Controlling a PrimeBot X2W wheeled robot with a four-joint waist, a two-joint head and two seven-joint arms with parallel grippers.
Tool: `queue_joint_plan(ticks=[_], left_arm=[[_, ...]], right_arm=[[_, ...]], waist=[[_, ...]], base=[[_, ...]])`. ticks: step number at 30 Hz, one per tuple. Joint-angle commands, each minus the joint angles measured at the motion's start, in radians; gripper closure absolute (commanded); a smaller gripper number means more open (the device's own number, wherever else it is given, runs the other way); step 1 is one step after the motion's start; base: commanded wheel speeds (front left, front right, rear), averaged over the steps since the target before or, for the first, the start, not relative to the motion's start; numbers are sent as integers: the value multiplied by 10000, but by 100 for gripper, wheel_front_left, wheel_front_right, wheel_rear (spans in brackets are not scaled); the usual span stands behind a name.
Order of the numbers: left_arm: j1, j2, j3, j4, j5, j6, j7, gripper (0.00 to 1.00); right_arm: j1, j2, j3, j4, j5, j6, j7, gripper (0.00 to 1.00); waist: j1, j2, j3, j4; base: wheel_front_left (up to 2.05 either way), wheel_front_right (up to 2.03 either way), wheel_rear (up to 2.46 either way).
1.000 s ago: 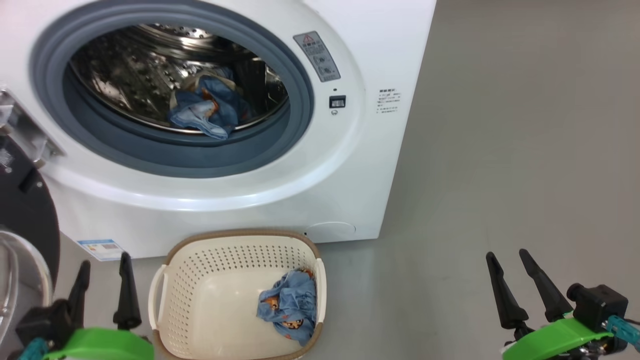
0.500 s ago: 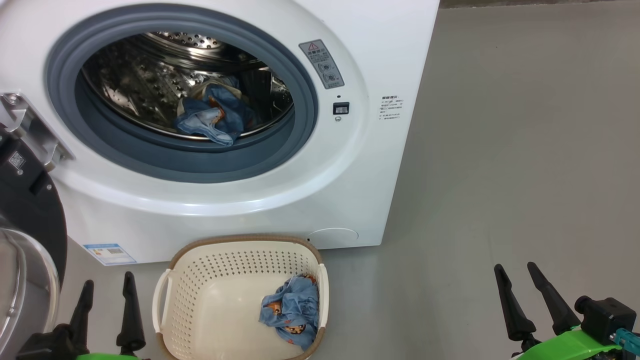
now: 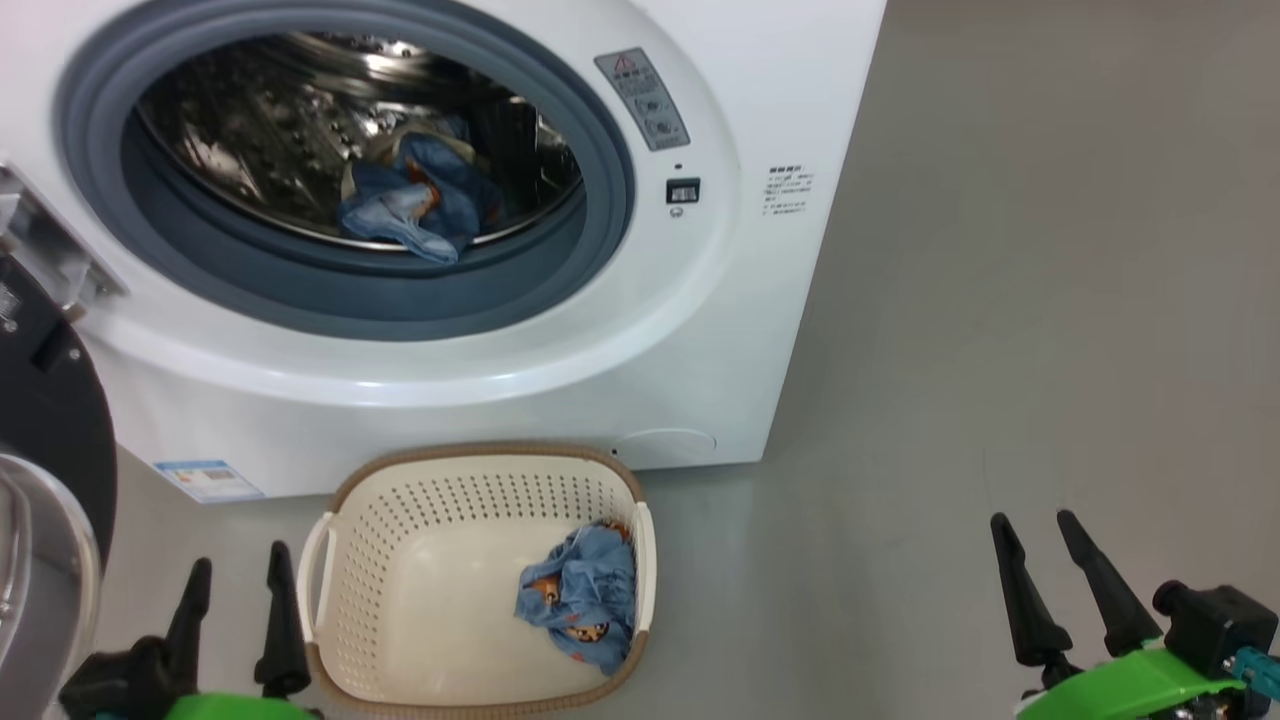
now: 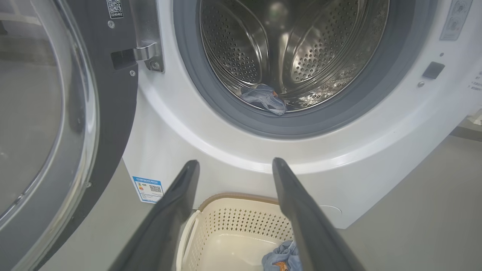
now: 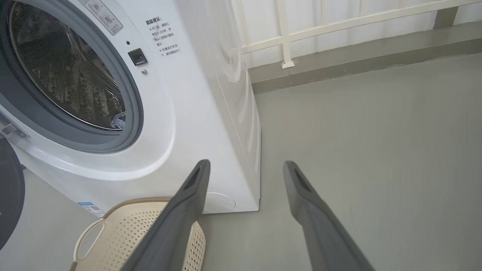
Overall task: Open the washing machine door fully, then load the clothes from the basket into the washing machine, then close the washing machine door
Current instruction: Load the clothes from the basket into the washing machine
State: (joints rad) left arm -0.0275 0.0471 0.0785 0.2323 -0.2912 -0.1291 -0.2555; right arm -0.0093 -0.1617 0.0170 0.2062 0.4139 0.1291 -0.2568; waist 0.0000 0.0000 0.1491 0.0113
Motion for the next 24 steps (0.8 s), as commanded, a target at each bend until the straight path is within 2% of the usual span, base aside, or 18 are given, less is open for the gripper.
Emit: queue_joint_plan(ticks=[1, 12, 24], left_arm=[[-466, 110, 244, -117, -120, -15, -63, 0], [-2052, 327, -736, 1447, -647, -15, -63, 0], [-4180, 719, -2734, 4022, -1674, -15, -63, 0]], right_arm=[[-373, -93, 159, -272, -91, 16, -49, 0], [-1374, 92, 40, -473, -278, 16, -49, 0], [-2491, 282, -47, -733, -501, 16, -49, 0]], waist=[[0, 0, 288, 16], [0, 0, 1870, 27], [0, 0, 3743, -213]], base=[[0, 0, 0], [0, 0, 0], [0, 0, 0]])
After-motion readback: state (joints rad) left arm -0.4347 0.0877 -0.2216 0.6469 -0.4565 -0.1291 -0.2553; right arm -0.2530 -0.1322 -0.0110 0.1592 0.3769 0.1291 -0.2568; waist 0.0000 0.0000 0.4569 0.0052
